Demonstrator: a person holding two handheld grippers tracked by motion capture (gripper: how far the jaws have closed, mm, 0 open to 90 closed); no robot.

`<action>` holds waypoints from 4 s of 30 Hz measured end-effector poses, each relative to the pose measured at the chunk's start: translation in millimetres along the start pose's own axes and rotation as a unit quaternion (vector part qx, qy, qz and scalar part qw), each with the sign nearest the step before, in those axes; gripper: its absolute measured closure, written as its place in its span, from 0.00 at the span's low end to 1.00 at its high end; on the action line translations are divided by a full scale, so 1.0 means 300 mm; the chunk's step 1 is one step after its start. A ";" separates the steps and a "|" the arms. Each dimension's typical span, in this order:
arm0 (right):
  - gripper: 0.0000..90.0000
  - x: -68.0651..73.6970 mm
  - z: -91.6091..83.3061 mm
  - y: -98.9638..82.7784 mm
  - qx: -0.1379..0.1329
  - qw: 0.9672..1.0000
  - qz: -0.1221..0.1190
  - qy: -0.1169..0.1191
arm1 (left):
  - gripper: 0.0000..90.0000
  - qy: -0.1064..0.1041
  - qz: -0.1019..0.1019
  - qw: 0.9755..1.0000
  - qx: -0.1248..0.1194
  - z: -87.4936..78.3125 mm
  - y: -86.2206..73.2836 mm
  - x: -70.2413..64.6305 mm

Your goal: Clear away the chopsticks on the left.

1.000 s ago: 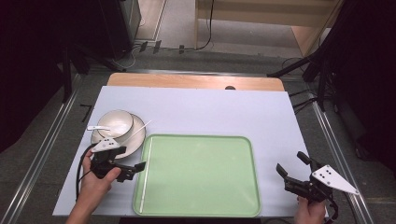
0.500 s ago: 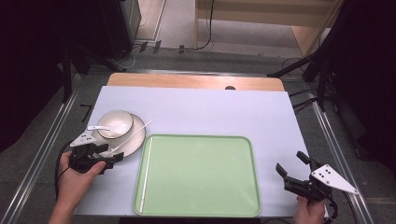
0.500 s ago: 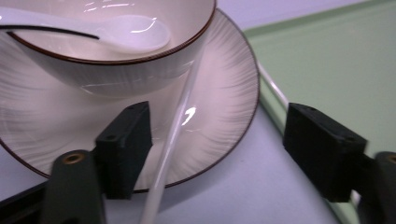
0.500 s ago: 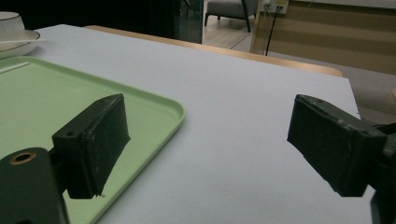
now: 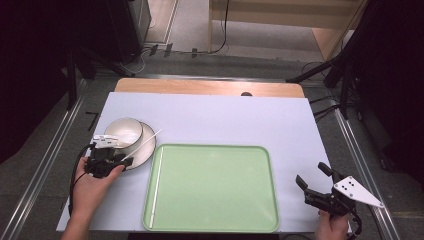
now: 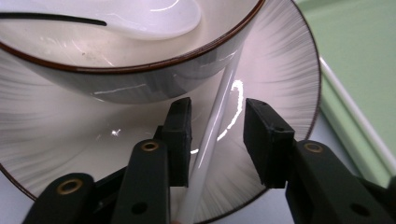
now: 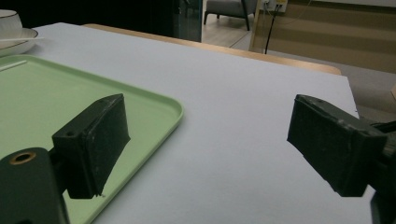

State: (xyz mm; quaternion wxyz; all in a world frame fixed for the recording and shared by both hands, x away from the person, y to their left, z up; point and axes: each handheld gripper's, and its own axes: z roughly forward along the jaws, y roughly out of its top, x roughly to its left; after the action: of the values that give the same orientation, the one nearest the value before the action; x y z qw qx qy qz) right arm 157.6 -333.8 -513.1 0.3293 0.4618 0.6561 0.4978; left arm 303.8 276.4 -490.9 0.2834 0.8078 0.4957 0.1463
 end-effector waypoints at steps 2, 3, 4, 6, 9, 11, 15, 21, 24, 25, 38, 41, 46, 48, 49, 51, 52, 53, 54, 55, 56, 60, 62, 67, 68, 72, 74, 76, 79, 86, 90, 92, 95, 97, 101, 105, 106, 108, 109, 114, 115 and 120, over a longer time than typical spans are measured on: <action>0.14 0.000 0.000 0.000 0.000 1.000 -0.001 0.000 | 0.76 0.000 0.002 1.000 0.005 0.009 0.006 0.000; 0.14 0.001 0.000 0.000 0.000 1.000 -0.001 0.000 | 0.76 0.004 0.004 1.000 0.010 0.016 0.009 0.000; 0.14 0.001 0.000 0.000 0.000 1.000 0.000 0.000 | 0.79 0.005 0.005 1.000 0.017 0.024 0.010 0.000; 0.14 0.000 0.000 0.000 0.001 1.000 0.000 0.000 | 0.85 0.004 0.007 1.000 0.021 0.026 0.010 0.001; 0.14 0.000 0.001 -0.001 0.002 1.000 0.002 0.000 | 0.93 -0.025 0.010 0.999 0.022 0.026 0.008 0.007; 0.14 0.000 0.001 -0.001 0.002 1.000 0.001 0.001 | 0.95 -0.029 0.018 0.999 0.023 0.026 0.008 -0.003; 0.14 0.001 0.000 0.000 0.002 1.000 0.000 0.000 | 0.95 -0.048 0.020 0.999 0.016 0.010 0.009 -0.010; 0.14 -0.002 -0.003 0.000 0.000 1.000 0.000 -0.001 | 0.95 -0.073 0.026 0.997 -0.017 -0.052 0.016 -0.080; 0.14 -0.001 -0.003 0.001 -0.001 1.000 0.000 0.000 | 0.95 -0.074 0.028 0.997 -0.027 -0.060 0.017 -0.118; 0.14 0.000 -0.003 0.001 -0.001 1.000 0.000 0.000 | 0.95 -0.075 0.031 0.996 -0.029 -0.061 0.017 -0.138; 0.14 0.001 -0.003 0.001 0.001 1.000 -0.001 0.000 | 0.95 -0.134 0.029 0.991 0.000 0.004 -0.027 -0.385; 0.14 0.001 -0.002 0.001 0.000 1.000 -0.001 0.000 | 0.95 -0.139 0.027 0.990 0.016 0.032 -0.038 -0.425; 0.14 0.001 -0.004 0.002 0.000 1.000 -0.001 0.000 | 0.94 -0.125 0.034 0.991 0.029 0.060 -0.049 -0.470; 0.14 0.000 -0.004 0.002 -0.001 1.000 0.000 0.000 | 0.94 -0.124 0.035 0.991 0.029 0.068 -0.054 -0.475; 0.14 0.000 -0.004 0.002 -0.001 1.000 0.000 0.000 | 0.94 -0.124 0.035 0.991 0.029 0.068 -0.054 -0.475; 0.14 -0.002 -0.004 0.001 -0.002 1.000 0.001 0.000 | 0.94 -0.124 0.034 0.991 0.030 0.069 -0.054 -0.475; 0.14 -0.002 -0.004 0.001 -0.002 1.000 0.001 0.000 | 0.94 -0.124 0.033 0.991 0.029 0.069 -0.055 -0.475; 0.14 -0.001 -0.004 0.001 -0.003 1.000 0.001 0.000 | 0.94 -0.122 0.033 0.992 0.029 0.069 -0.056 -0.476; 0.14 -0.001 -0.004 0.001 -0.003 1.000 0.001 0.000 | 0.94 -0.121 0.034 0.992 0.028 0.068 -0.057 -0.478; 0.14 -0.001 -0.003 0.001 -0.001 1.000 0.000 0.000 | 0.94 -0.117 0.036 0.992 0.027 0.068 -0.058 -0.481; 0.14 -0.001 -0.003 0.001 -0.001 1.000 0.000 0.000 | 0.94 -0.114 0.038 0.992 0.026 0.067 -0.059 -0.485; 0.14 0.001 -0.004 0.002 -0.001 1.000 0.000 0.000 | 0.94 -0.108 0.042 0.993 0.027 0.067 -0.058 -0.490; 0.14 0.001 -0.005 0.002 -0.002 1.000 0.000 -0.001 | 0.94 -0.113 0.041 0.992 0.029 0.067 -0.057 -0.486; 0.14 -0.001 -0.004 0.001 -0.003 1.000 0.001 0.000 | 0.93 -0.123 0.036 0.991 0.033 0.068 -0.054 -0.479; 0.14 0.000 -0.004 0.002 -0.001 1.000 -0.001 -0.001 | 0.93 -0.124 0.036 0.991 0.034 0.067 -0.054 -0.479; 0.14 0.000 -0.004 0.002 -0.001 1.000 0.000 -0.001 | 0.87 -0.142 0.028 0.989 0.039 0.067 -0.048 -0.473; 0.14 -0.001 -0.004 0.003 -0.002 1.000 -0.001 -0.001 | 0.83 -0.149 0.026 0.988 0.034 0.066 -0.039 -0.469; 0.14 -0.002 -0.006 0.003 -0.003 1.000 -0.001 -0.001 | 0.83 -0.152 0.019 0.988 0.015 0.059 -0.019 -0.465; 0.14 -0.004 -0.003 0.002 -0.003 1.000 0.000 -0.001 | 0.89 -0.153 0.021 0.988 -0.006 0.055 0.014 -0.469; 0.14 0.002 0.001 0.002 0.000 1.000 0.000 0.000 | 1.00 -0.171 0.059 0.984 -0.004 0.166 0.105 -0.549; 0.14 -0.001 -0.004 0.000 -0.001 1.000 0.001 -0.001 | 1.00 -0.154 0.078 0.985 -0.003 0.217 0.121 -0.575; 0.14 -0.002 -0.006 0.000 -0.001 1.000 0.003 -0.002 | 1.00 -0.140 0.093 0.986 -0.002 0.234 0.123 -0.587; 0.14 -0.009 -0.009 -0.002 -0.001 1.000 0.003 -0.003 | 1.00 -0.134 0.083 0.988 -0.003 0.239 0.124 -0.573; 0.14 -0.011 -0.008 -0.003 -0.001 1.000 0.005 -0.002 | 1.00 -0.127 0.073 0.989 -0.005 0.237 0.124 -0.554; 0.14 -0.008 -0.007 -0.001 -0.001 1.000 0.002 -0.001 | 1.00 -0.117 0.055 0.992 -0.009 0.226 0.114 -0.507; 0.14 -0.005 -0.007 0.000 -0.001 1.000 0.002 -0.001 | 1.00 -0.109 0.030 0.993 -0.016 0.213 0.098 -0.449; 0.14 -0.005 -0.007 0.000 -0.001 1.000 0.002 -0.001 | 1.00 -0.109 0.030 0.993 -0.016 0.213 0.098 -0.449; 0.14 -0.004 -0.005 0.001 -0.001 1.000 0.003 -0.002 | 1.00 -0.105 0.025 0.994 -0.017 0.209 0.095 -0.432; 0.14 -0.003 -0.004 0.001 -0.001 1.000 0.001 -0.001 | 1.00 -0.104 0.022 0.994 -0.017 0.208 0.095 -0.424; 0.14 -0.001 -0.004 0.001 -0.001 1.000 0.000 -0.001 | 1.00 -0.102 0.015 0.994 -0.021 0.205 0.091 -0.400; 0.14 -0.002 -0.005 0.001 -0.002 1.000 0.000 -0.001 | 1.00 -0.101 0.014 0.995 -0.021 0.204 0.091 -0.398; 0.14 -0.007 -0.007 0.000 -0.002 1.000 0.003 -0.002 | 1.00 -0.101 0.008 0.995 -0.024 0.202 0.087 -0.384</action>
State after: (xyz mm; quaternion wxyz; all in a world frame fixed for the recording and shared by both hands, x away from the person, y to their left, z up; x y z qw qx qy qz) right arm 156.4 -336.6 -512.6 0.3298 0.4637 0.6536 0.4990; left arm 300.3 146.6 -518.4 0.3496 0.8157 0.4542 0.0781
